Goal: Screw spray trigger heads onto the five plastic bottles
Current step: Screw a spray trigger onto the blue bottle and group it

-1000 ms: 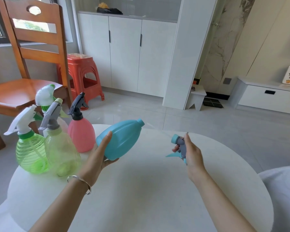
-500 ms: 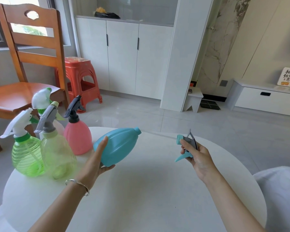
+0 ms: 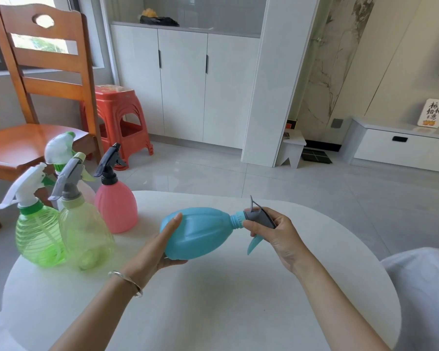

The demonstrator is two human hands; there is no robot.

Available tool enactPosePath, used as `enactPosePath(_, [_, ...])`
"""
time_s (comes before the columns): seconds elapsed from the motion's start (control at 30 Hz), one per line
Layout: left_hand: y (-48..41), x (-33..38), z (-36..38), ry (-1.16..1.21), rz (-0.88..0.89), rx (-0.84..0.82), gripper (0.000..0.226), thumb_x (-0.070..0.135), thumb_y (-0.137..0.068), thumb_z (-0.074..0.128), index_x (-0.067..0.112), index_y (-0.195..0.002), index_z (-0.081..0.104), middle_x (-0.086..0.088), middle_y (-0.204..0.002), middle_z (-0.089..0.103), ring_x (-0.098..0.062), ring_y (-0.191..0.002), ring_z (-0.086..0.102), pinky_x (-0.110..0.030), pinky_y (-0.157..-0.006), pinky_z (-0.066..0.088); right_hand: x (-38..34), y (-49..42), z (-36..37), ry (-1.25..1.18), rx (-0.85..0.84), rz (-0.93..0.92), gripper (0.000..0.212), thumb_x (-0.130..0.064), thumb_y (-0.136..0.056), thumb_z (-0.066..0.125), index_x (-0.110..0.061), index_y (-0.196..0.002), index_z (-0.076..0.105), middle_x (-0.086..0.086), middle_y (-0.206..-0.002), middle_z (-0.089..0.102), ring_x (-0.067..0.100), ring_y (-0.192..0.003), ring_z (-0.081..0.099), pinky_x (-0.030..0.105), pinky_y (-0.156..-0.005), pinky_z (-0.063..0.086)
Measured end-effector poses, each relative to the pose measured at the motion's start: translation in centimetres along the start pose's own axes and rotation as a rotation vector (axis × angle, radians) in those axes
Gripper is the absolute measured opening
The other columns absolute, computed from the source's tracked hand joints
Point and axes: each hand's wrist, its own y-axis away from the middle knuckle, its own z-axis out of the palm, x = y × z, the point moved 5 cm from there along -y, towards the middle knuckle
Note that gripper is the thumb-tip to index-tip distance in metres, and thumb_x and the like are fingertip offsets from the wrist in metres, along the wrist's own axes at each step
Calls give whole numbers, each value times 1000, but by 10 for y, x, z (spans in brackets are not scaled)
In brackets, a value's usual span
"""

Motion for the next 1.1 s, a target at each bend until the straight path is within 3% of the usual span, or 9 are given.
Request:
enactPosePath(0.23, [4,2,0,-27,-60,-25,57,69,-65,62,29,-105,62,-5,-97,71,-22,-88,68,-40,-71,59,-8,2,10,100,-60,-44,23,-4,-72,76,-13,-92,73,-6,-73,70,10,-58,60,18,-62,49])
enactPosePath(0.43, [3,14,1,-43,160,-203,92,42,-52,85,33,-132,41,-2,-130,58,-15,-113,61,-31,-89,53,-2,-1,4,69,35,28,15,-15,-76,74,-16,-91,71,-11,-57,64,8,-53,57,12,-57,46])
enactPosePath(0.5, [6,11,4,2,60,-251,79,58,-63,74,37,-131,41,-3,-129,59,-18,-111,63,-36,-85,55,-1,-1,5,55,27,41,14,-16,-76,74,-18,-90,72,-10,-57,62,7,-54,56,12,-58,46])
enactPosePath(0.6, [6,2,5,-117,-89,-235,55,73,-73,34,40,-113,54,-14,-110,70,-31,-96,69,-43,-69,59,-1,-1,6,76,11,41,15,-15,-76,74,-18,-91,72,-10,-57,61,7,-54,55,13,-59,46])
enactPosePath(0.67, [4,5,4,-118,-32,-193,54,69,-69,45,38,-113,54,-11,-115,68,-27,-98,69,-41,-72,59,-1,-2,4,77,21,48,17,-16,-75,74,-18,-92,72,-10,-57,62,6,-54,55,13,-59,46])
enactPosePath(0.8, [6,14,4,-102,111,-275,88,57,-51,82,23,-126,52,-3,-126,65,-17,-114,62,-25,-88,53,2,-3,2,38,56,76,19,-19,-75,74,-18,-93,72,-10,-58,62,7,-55,55,13,-57,47])
enactPosePath(0.87, [7,9,5,-152,47,-314,89,64,-53,77,27,-128,47,-2,-122,66,-21,-110,64,-30,-84,56,2,-2,3,20,46,79,18,-18,-75,74,-17,-93,72,-9,-58,62,7,-55,55,14,-58,47])
enactPosePath(0.97, [9,2,7,-130,-91,-301,73,80,-66,45,35,-123,47,-9,-119,65,-30,-95,70,-36,-66,58,1,-2,3,46,38,66,16,-17,-76,74,-18,-91,72,-6,-59,60,9,-56,54,16,-61,45])
enactPosePath(1.1, [8,17,3,-167,156,-287,102,66,-49,76,43,-138,31,8,-138,50,-13,-107,65,-28,-78,56,2,-3,-3,0,79,90,14,-17,-76,73,-20,-90,72,-8,-59,62,8,-55,55,23,-67,46])
